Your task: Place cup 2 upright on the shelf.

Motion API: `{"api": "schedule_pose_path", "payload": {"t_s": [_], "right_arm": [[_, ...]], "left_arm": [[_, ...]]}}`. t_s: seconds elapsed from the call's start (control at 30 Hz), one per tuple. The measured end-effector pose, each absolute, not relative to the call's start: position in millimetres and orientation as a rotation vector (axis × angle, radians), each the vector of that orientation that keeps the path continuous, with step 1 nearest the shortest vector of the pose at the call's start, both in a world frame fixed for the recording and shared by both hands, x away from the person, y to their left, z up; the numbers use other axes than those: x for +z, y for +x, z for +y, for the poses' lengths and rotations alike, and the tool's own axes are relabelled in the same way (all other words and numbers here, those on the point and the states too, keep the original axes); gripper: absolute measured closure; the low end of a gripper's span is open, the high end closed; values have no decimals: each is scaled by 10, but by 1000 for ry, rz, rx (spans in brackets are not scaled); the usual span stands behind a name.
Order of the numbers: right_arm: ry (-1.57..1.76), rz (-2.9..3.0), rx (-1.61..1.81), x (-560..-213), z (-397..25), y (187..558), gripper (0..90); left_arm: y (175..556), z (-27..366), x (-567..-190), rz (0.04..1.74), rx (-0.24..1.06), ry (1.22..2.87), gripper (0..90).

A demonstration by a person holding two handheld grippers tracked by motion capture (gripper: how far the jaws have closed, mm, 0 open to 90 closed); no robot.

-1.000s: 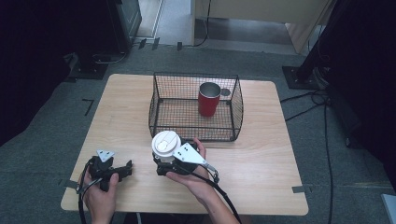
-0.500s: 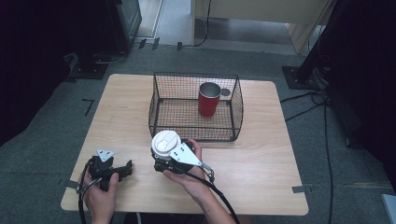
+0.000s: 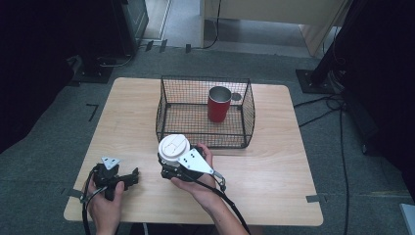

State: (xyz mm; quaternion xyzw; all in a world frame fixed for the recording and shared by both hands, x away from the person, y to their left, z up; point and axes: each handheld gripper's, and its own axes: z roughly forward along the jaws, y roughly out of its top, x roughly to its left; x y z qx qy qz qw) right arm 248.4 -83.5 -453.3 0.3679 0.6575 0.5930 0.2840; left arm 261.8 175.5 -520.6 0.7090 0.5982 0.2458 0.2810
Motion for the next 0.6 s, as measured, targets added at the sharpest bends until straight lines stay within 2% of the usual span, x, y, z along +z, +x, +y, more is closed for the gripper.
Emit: {"api": "schedule_pose_path", "payload": {"t_s": [0.6], "right_arm": [[957,1623,1658,-4255,-838,2578,161]], "left_arm": [[2618,1755,-5205,1603,658,1901,0]]}}
